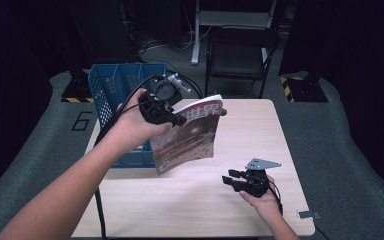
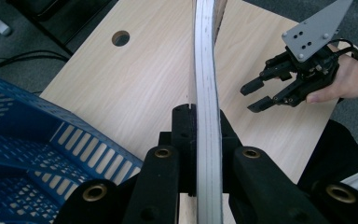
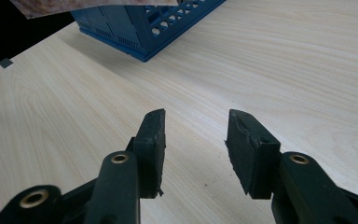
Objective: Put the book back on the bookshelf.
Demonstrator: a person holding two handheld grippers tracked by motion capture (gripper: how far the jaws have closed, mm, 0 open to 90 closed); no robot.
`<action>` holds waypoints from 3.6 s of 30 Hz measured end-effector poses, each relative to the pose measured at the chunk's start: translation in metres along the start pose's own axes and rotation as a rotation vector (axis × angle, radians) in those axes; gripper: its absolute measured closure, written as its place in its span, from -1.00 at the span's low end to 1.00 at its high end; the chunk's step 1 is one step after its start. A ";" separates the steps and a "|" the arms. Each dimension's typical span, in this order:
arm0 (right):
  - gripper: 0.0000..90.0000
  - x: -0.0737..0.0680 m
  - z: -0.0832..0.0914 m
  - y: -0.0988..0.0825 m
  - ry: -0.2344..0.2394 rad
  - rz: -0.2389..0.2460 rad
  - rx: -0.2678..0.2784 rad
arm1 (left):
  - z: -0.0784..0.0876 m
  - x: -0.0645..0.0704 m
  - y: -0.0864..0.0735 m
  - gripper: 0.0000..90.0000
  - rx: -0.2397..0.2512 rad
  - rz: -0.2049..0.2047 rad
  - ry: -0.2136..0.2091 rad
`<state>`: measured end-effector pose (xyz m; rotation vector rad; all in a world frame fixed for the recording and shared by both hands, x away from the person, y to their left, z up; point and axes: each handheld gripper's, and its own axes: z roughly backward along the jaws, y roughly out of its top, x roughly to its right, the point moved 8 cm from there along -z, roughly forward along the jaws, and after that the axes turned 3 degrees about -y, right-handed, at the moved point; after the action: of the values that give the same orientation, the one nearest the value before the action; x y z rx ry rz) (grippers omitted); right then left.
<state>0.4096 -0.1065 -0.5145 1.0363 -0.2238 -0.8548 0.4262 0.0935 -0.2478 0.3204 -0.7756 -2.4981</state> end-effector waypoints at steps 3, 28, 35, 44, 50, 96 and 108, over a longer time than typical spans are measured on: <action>0.27 0.000 0.000 0.000 -0.001 -0.001 -0.001 | 0.004 -0.003 -0.001 0.87 -0.001 0.019 0.006; 0.26 0.000 -0.002 0.000 0.003 -0.004 0.003 | 0.038 -0.053 -0.022 0.87 0.017 0.160 0.080; 0.26 -0.001 -0.002 -0.001 0.010 0.000 0.001 | 0.047 -0.071 -0.033 0.87 0.025 0.225 0.107; 0.26 -0.001 -0.002 0.000 0.004 -0.007 0.004 | 0.058 -0.098 -0.051 0.87 0.028 0.309 0.154; 0.26 -0.001 -0.003 0.000 0.001 -0.003 0.005 | 0.063 -0.116 -0.062 0.87 0.031 0.366 0.184; 0.26 -0.001 -0.003 0.000 0.006 -0.003 0.006 | 0.060 -0.188 -0.111 0.87 0.007 0.670 0.325; 0.26 0.000 -0.001 0.000 0.008 -0.007 0.013 | 0.055 -0.199 -0.109 0.87 0.027 0.714 0.370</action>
<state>0.4101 -0.1058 -0.5144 1.0529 -0.2190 -0.8566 0.5327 0.3013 -0.2519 0.4126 -0.6264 -1.6988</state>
